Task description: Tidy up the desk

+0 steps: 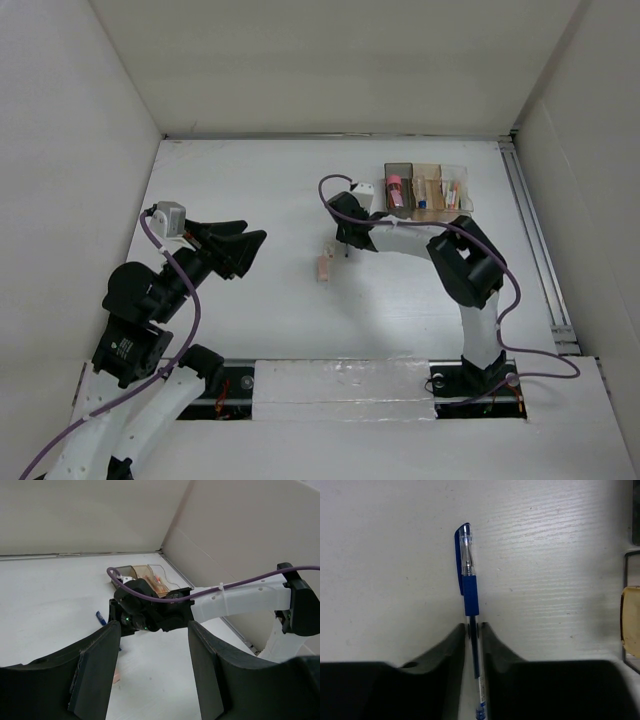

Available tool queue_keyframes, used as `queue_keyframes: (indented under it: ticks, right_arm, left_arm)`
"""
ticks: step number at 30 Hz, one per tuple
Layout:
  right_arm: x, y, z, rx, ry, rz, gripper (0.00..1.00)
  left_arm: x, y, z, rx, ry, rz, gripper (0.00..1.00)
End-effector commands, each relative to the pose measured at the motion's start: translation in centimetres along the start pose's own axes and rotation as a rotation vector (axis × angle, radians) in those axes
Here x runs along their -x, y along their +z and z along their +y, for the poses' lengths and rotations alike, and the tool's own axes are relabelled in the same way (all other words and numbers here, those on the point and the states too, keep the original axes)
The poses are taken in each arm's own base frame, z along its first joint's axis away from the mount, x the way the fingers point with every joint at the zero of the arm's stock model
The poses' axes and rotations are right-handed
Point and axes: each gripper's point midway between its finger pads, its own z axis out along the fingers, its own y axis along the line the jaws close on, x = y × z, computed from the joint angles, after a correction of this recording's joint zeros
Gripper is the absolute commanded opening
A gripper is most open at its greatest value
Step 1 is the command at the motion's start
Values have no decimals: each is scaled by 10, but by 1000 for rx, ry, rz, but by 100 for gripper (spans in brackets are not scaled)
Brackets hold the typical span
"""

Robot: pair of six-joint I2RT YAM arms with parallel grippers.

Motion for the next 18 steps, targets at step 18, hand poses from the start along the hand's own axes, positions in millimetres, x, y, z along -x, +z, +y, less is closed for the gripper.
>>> queue_keyframes:
  ticks: [18]
  right_arm:
    - [214,-46,-169,-157,268,-305,0]
  left_arm:
    - [16,-4,-9,-36,22,-62,52]
